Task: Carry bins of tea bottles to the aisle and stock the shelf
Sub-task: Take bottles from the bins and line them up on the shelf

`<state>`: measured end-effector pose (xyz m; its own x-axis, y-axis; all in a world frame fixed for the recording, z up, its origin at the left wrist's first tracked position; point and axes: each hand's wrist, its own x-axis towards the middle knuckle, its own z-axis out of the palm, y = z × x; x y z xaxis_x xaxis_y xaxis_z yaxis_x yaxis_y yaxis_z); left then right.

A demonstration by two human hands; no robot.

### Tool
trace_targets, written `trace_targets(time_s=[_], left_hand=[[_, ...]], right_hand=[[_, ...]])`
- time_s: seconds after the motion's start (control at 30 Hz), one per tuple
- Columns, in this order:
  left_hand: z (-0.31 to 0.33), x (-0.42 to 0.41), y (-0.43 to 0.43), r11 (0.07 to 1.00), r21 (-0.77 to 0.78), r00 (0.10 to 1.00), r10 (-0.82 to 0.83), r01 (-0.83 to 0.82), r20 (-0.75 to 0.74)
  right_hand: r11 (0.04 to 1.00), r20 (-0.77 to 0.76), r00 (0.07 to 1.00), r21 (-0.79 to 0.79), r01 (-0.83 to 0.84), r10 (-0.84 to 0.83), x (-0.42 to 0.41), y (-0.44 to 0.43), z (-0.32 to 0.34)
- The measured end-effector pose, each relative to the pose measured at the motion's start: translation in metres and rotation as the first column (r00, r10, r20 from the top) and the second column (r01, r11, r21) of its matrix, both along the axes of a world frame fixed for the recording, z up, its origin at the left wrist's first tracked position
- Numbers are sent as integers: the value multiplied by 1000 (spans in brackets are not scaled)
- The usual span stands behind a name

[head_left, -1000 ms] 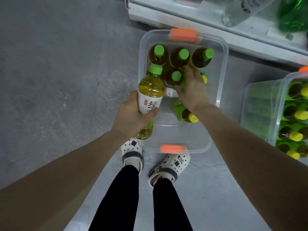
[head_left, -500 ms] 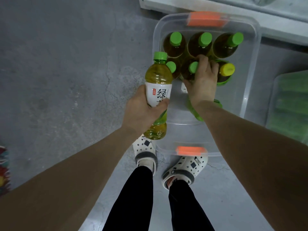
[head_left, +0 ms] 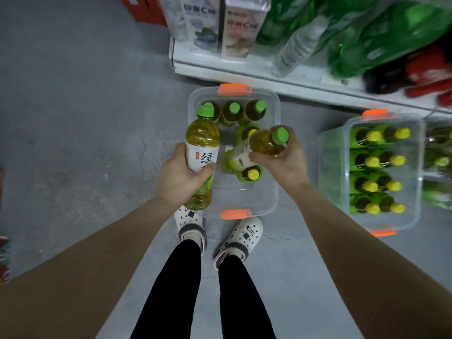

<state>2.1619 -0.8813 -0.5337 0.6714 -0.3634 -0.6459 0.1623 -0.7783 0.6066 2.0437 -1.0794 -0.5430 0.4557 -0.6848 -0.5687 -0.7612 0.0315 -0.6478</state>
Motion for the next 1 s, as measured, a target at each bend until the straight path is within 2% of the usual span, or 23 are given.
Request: trace_targets(time_s=[0.13, 0.3, 0.53, 0.7, 0.83, 1.0], left_hand=[[81, 0, -14, 996, -33, 996, -80, 81, 29], [195, 0, -34, 980, -126, 984, -144, 157, 102], [360, 14, -63, 915, -336, 969, -169, 223, 182], [461, 27, -86, 827, -473, 938, -174, 305, 301], [538, 39, -102, 739, -520, 881, -213, 429, 423], [636, 47, -113, 605, -539, 769, -205, 586, 605]], right_hand=[[982, 113, 981, 118, 145, -158, -21, -23, 107], [983, 265, 948, 97, 153, -174, -37, -43, 250], [929, 499, 846, -190, 319, -188, -46, -52, 436], [858, 646, 757, -331, 394, -99, -45, -58, 545], [784, 672, 739, -482, 392, 43, -40, -63, 623], [649, 607, 781, -654, 389, 144, -35, -63, 712]])
